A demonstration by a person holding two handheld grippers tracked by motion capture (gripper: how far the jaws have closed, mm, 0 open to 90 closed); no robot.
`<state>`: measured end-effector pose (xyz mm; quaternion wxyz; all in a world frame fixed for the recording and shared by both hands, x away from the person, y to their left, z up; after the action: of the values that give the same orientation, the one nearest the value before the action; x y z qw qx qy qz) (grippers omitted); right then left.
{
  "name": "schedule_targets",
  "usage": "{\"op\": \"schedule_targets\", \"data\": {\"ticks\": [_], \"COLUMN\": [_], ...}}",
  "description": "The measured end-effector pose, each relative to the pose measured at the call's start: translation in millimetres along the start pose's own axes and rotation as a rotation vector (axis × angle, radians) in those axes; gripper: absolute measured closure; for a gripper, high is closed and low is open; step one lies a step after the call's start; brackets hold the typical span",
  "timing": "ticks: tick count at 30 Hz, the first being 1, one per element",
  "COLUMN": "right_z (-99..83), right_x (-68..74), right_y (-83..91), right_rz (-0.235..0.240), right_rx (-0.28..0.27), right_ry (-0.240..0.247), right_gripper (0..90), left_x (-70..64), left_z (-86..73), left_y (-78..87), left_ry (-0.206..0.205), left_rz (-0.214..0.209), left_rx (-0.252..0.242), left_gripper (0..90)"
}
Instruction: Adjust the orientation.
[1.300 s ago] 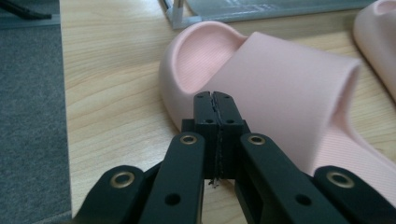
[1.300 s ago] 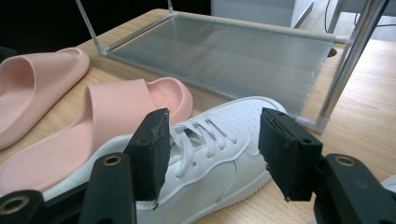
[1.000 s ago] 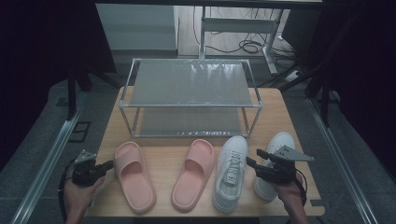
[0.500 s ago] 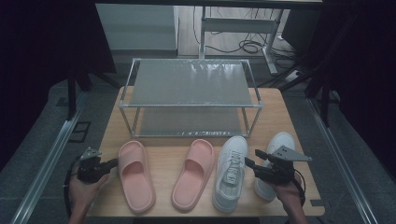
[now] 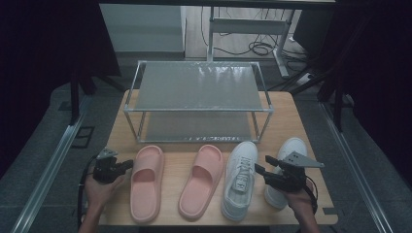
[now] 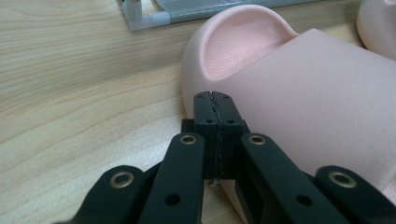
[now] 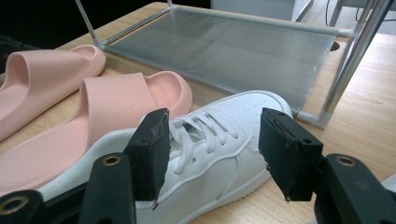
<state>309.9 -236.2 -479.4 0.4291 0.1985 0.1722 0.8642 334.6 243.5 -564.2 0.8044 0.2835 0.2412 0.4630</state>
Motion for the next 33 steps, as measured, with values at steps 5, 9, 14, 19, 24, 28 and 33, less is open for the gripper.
{"op": "schedule_targets", "data": {"ticks": [5,9,14,19,24,28,33], "right_z": [-0.6,-0.6,-0.1,0.9,2.8,2.7,2.7], "right_x": [1.3,1.8,3.6,3.3,2.2,2.5,2.4], "right_y": [-1.5,-1.8,-1.7,0.1,2.5,2.4,3.4], "right_rz": [0.002,0.003,0.006,0.005,0.002,0.001,0.0], "right_rx": [0.004,0.005,0.004,-0.001,-0.01,-0.009,-0.011], "right_ry": [0.003,0.003,0.008,0.004,0.004,0.004,0.002], "right_gripper": [44.2,44.2,44.2,44.2,44.2,44.2,44.2], "left_x": [-3.5,-7.9,-17.8,-17.0,-10.9,-13.3,-18.7], "left_z": [3.3,6.1,10.7,12.7,9.3,2.5,-5.9], "left_y": [-4.5,-8.4,-16.1,-15.7,4.9,21.2,32.9], "left_ry": [-0.006,-0.012,-0.026,-0.025,-0.034,-0.03,-0.015], "left_rz": [-0.006,-0.015,-0.035,-0.029,-0.006,-0.026,-0.045], "left_rx": [-0.001,-0.001,-0.003,-0.001,-0.022,-0.047,-0.058], "left_gripper": [90.0,90.0,89.9,89.0,89.0,89.0,88.6]}}
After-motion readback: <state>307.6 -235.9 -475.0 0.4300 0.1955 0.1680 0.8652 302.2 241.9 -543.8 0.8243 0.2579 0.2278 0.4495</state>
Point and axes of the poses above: each handheld gripper's, and its own axes: y roughly backward along the jaws, z roughly out of its top, x roughly to its left, the point moved 7 cm from there along -y, roughly forward along the jaws, and after that the axes turned 6 degrees about -y, right-handed, at the moved point
